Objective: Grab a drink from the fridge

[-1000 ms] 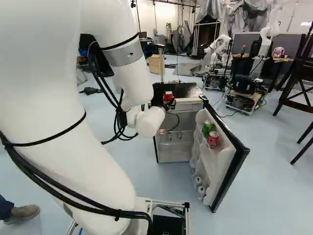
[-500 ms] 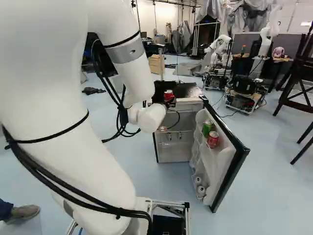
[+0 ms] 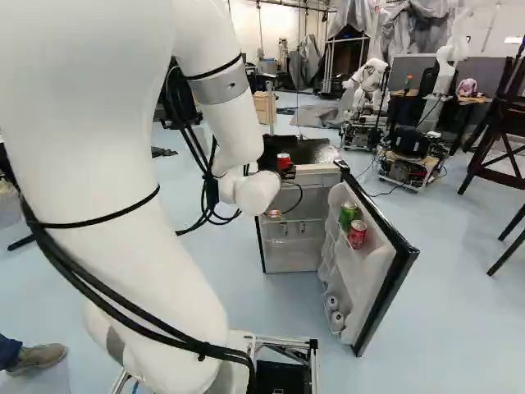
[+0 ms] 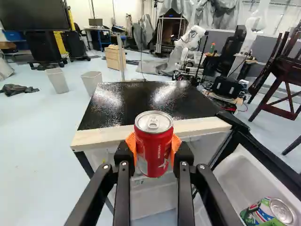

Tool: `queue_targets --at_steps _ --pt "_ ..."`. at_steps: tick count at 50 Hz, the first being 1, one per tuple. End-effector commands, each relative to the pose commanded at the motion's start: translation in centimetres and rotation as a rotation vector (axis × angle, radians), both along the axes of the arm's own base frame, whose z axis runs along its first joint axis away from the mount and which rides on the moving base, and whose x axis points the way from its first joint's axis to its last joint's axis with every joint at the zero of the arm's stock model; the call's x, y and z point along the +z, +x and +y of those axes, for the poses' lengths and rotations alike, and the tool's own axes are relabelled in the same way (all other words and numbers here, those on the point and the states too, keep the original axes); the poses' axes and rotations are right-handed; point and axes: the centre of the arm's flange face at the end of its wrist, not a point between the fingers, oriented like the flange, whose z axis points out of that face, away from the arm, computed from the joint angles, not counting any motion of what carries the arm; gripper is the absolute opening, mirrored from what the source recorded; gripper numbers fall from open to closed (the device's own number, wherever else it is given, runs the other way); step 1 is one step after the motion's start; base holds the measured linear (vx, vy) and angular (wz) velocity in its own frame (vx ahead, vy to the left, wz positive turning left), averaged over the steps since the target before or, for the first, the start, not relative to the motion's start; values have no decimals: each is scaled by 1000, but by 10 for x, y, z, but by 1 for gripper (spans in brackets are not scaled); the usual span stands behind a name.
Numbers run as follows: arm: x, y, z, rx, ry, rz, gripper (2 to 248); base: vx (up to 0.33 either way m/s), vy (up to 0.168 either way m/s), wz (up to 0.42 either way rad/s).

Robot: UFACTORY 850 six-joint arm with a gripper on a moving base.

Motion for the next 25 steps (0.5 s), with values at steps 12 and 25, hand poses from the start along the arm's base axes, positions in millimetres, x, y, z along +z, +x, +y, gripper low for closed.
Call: queue_targets --at_steps 12,25 --pt "7 10 -1 5 -7 -14 93 0 0 0" --pt "20 21 -2 12 -17 -46 93 0 0 0"
